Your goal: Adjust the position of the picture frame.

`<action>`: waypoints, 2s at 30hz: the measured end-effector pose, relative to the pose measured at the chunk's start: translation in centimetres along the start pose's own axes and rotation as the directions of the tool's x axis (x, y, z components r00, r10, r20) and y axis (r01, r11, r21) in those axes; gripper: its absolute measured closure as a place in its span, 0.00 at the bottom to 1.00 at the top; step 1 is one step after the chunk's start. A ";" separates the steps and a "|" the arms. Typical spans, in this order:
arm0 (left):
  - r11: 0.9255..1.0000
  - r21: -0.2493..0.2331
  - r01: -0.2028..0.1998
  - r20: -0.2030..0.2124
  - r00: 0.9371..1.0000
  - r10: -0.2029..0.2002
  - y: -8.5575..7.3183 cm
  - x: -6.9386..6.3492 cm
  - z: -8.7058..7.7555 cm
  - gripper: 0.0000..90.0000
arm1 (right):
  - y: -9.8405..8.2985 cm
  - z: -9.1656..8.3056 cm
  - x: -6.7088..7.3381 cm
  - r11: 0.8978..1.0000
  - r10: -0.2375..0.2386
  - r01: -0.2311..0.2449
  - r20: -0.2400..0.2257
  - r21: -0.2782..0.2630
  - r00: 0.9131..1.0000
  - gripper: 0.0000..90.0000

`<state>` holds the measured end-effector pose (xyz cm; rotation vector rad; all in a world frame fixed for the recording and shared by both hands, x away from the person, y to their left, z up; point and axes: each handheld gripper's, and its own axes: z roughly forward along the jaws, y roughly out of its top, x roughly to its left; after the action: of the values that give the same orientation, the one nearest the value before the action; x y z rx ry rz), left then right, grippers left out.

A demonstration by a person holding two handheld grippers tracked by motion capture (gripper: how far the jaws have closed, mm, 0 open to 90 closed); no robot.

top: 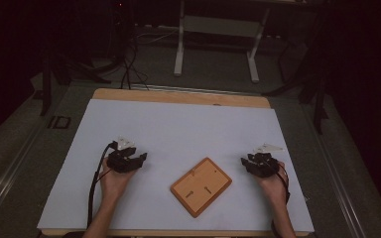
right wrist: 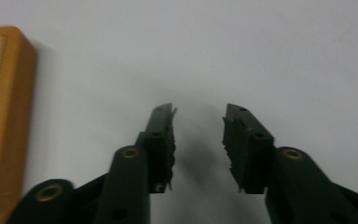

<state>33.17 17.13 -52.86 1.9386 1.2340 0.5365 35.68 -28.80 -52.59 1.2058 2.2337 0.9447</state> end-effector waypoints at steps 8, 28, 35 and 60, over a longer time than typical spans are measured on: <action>0.999 -0.016 -0.037 0.072 0.997 0.038 0.5 -2.0 -0.5 0.60 | 0.2 -0.4 0.3 0.999 -0.024 0.024 -0.008 -0.021 1.000 0.75; 0.997 -0.011 -0.077 0.187 0.979 0.078 2.1 -6.9 -0.9 0.61 | 0.7 -0.2 1.9 0.997 -0.079 0.079 -0.049 -0.017 0.996 0.71; 0.992 -0.009 -0.129 0.243 0.962 0.128 2.5 -8.8 -0.6 0.63 | 0.7 0.0 2.2 0.996 -0.095 0.094 -0.062 -0.009 0.994 0.71; 0.977 0.058 -0.204 0.359 0.918 0.170 3.7 -13.0 1.5 0.71 | 0.7 -0.1 2.1 0.995 -0.100 0.099 -0.061 -0.018 0.993 0.66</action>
<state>30.56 4.01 -50.23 2.1338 0.8644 0.2104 34.87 -26.78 -52.11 1.0616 2.3073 0.9707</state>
